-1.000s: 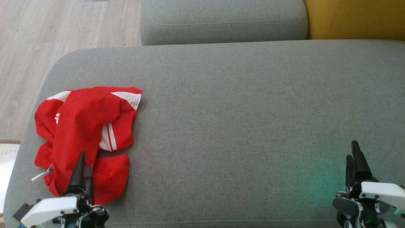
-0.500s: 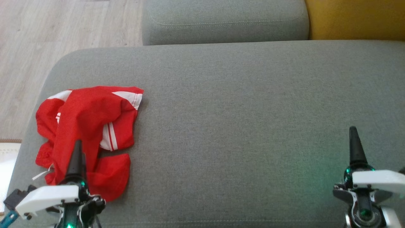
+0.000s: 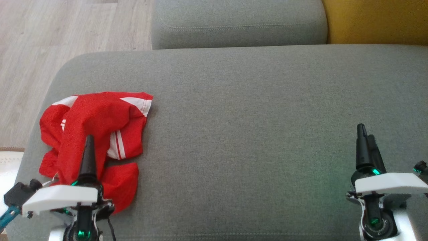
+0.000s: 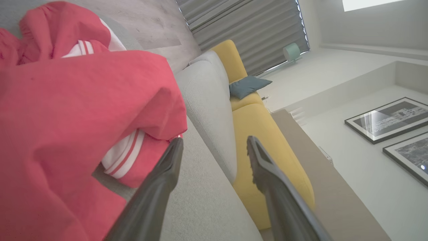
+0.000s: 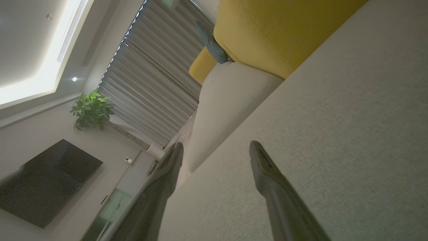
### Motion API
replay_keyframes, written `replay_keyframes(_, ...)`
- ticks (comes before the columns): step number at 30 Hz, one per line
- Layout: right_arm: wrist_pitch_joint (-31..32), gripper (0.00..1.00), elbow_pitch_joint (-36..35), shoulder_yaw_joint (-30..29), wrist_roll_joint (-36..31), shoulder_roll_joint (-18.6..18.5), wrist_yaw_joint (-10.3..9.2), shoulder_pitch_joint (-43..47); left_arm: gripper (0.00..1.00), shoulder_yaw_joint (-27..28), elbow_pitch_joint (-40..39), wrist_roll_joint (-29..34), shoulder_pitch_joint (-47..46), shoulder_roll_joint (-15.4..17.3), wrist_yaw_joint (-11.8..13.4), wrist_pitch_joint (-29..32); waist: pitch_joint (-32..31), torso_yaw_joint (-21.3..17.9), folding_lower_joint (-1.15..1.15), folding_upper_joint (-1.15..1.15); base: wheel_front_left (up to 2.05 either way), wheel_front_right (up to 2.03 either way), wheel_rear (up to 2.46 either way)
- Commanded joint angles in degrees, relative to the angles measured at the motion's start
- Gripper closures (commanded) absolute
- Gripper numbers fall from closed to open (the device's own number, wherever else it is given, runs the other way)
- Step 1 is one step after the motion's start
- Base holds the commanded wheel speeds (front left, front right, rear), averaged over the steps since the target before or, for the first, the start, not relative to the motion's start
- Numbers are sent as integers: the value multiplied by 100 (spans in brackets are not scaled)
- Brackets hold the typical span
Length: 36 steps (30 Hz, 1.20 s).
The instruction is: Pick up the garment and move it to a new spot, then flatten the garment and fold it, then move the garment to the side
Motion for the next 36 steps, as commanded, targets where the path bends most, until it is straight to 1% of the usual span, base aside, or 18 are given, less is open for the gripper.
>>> replay_keyframes(1,-83,0,-255,96,-216,-43,-1,-298,0,35,-269,181,-313,81,26,-64,-3,0,0,0,0,0,0)
replay_keyframes(20,-425,0,-464,428,-2090,-50,-2,-309,0,-446,-679,2162,-317,94,248,-382,-28,6,0,0,0,0,0)
replay_keyframes(27,-528,0,-509,544,-2643,-53,-2,-281,0,-665,-777,2808,-307,122,317,-483,-35,17,0,0,0,0,0)
replay_keyframes(36,-673,0,-603,560,-3432,-56,-2,-272,0,-1136,-802,3702,-322,300,572,-634,-36,6,0,0,0,0,0)
